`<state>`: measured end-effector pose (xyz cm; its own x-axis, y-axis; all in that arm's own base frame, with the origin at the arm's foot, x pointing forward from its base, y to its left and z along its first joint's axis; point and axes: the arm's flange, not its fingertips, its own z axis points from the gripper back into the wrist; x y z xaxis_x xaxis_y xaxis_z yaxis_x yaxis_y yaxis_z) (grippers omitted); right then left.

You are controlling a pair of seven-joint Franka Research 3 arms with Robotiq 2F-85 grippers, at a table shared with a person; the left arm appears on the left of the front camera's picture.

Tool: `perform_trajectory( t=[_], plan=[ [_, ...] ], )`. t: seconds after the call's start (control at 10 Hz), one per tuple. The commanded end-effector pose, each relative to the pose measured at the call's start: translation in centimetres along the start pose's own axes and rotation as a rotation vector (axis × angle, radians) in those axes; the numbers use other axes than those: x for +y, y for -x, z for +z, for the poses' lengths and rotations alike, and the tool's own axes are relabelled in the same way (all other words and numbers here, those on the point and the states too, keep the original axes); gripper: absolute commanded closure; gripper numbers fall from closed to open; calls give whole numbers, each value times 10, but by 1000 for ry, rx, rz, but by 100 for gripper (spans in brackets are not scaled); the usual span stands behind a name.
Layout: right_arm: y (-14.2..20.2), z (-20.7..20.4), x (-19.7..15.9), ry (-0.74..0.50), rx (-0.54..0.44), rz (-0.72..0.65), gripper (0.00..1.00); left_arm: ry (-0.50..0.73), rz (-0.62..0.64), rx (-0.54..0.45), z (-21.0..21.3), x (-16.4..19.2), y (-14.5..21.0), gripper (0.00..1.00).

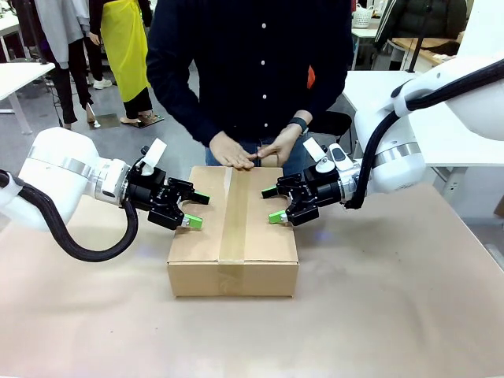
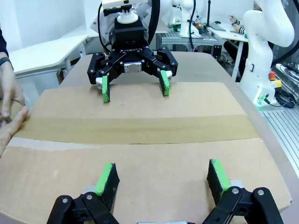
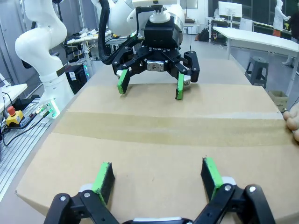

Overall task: Pack the gift set into the box.
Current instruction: Press and hold the closed box until the human finishes sealing it.

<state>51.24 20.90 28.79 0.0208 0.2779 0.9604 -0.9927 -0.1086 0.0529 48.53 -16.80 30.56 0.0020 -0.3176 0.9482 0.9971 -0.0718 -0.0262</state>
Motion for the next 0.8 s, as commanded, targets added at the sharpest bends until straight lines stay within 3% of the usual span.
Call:
perform_trajectory(
  t=[0.0, 0.3, 0.4, 0.5, 0.6, 0.7],
  plan=[
    [1, 0, 2, 3, 7, -7, 0, -3, 2, 6, 1, -3, 2, 0],
    [0, 0, 0, 0, 0, 0, 0, 0, 0, 0, 0, 0, 0, 0],
    [-30, 20, 13, 65, -11, 62, 0, 1, -119, -42, 24, -23, -38, 0],
    [-56, 47, 31, 135, -43, 86, 0, -30, -154, -74, 55, -50, -71, 0],
    [-74, 77, 51, 211, -108, 88, 0, -31, -185, -186, 88, -73, -87, 0],
    [-88, 114, 76, 314, -240, 104, 0, -63, -181, -271, 124, -91, -86, 0]
  ],
)
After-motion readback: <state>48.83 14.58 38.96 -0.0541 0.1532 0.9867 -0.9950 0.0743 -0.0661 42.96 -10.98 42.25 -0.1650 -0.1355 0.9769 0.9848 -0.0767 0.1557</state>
